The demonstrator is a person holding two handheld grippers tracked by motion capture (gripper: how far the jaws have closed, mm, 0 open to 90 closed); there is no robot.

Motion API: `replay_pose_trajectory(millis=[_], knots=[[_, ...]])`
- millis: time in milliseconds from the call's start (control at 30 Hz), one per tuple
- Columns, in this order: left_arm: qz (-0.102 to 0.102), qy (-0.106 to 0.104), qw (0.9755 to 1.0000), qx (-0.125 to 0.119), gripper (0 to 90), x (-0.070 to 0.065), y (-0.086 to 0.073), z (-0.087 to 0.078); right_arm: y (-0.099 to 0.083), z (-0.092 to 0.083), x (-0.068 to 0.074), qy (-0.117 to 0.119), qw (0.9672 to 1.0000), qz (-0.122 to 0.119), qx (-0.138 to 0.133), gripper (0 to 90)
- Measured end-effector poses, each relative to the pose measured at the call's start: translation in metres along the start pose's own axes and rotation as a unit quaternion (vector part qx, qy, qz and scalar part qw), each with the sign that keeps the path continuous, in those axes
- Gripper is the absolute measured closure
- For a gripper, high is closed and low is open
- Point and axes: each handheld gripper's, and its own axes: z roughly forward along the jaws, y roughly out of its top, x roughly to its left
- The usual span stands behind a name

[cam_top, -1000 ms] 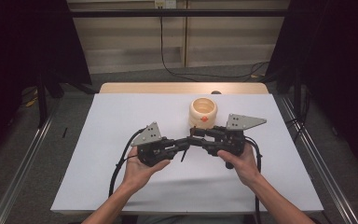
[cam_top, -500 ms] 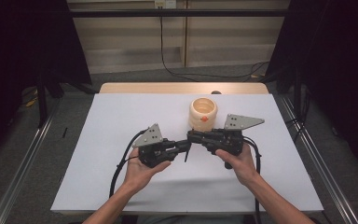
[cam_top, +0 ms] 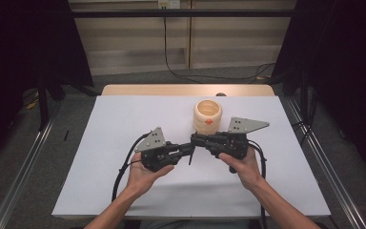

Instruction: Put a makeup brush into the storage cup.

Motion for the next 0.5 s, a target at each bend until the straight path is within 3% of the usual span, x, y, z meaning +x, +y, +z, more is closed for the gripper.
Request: replay_pose_trajectory(millis=[500], knots=[[-0.008,0.009,0.9999,0.0,75.5,0.0015,-0.0017,-0.0013,0.0024,-0.0011,-0.0003,-0.016,0.9998,-0.005,-0.005,84.1]])
